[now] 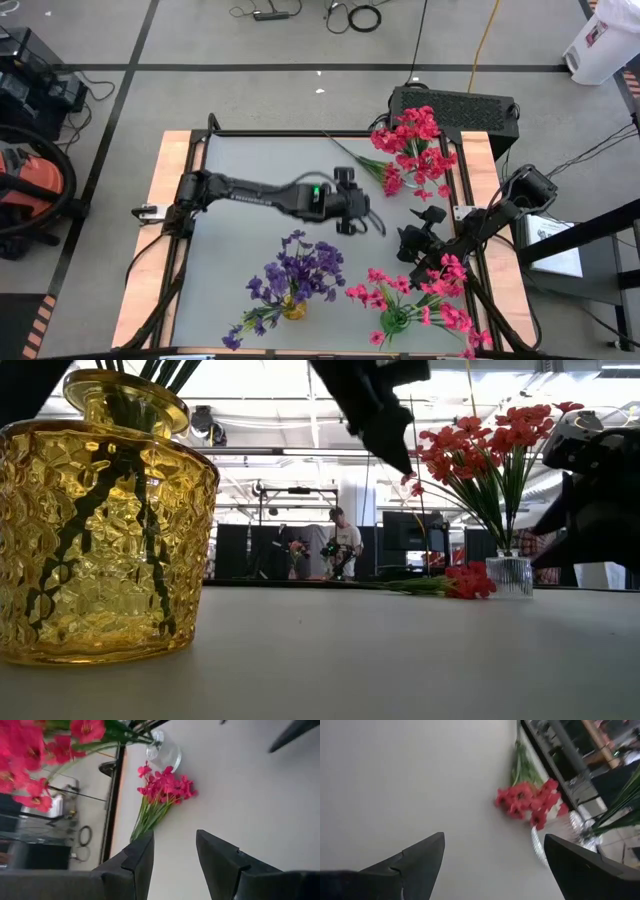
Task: Sort flowers into vase by color
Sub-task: Put the pink flower into the green transparent vase
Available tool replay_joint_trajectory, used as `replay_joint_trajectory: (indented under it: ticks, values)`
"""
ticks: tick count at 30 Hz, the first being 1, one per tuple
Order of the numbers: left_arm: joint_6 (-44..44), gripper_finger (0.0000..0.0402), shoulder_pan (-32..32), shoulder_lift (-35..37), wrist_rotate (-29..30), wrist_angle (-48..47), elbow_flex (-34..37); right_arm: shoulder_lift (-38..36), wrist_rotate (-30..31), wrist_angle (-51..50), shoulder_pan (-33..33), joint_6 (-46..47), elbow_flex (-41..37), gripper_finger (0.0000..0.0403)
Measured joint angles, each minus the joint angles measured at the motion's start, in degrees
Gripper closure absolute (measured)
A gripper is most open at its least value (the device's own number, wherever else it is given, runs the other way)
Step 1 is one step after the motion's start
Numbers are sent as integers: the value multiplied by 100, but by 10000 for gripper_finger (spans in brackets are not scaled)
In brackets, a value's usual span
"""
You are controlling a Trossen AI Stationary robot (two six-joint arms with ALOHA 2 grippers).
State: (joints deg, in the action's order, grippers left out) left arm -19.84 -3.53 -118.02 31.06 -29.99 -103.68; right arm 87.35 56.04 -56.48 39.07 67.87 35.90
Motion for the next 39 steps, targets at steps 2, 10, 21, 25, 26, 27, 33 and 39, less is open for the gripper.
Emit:
replay_joint_trajectory:
  ticks: [2, 10, 21, 25, 26, 27, 33, 39]
  values:
    - [-43, 246, 292, 0, -447, 3, 0, 0, -182, 1, 0, -2, 0, 69]
    - [-43, 246, 1524, -4, -2326, -129, 2, 0, -552, 46, 4, -67, 0, 69]
    - [99, 246, 2664, -309, -3619, -297, 2, 0, -665, 224, 4, -177, -2, 69]
    - [156, 246, 2829, -616, -3858, -278, 2, 0, -668, 442, 4, -312, -2, 69]
    - [156, 246, 2842, -689, -3884, -218, 2, 0, -671, 502, 4, -354, -2, 69]
    - [160, 246, 2852, -747, -3937, -156, 4, 0, -672, 578, 4, -419, -2, 69]
    - [285, 246, 2884, -992, -4119, 98, 4, 0, -672, 1008, 4, -712, -2, 69]
    - [288, 246, 3083, -1027, -3983, -101, 2, 0, -672, 1271, 4, -773, -2, 69]
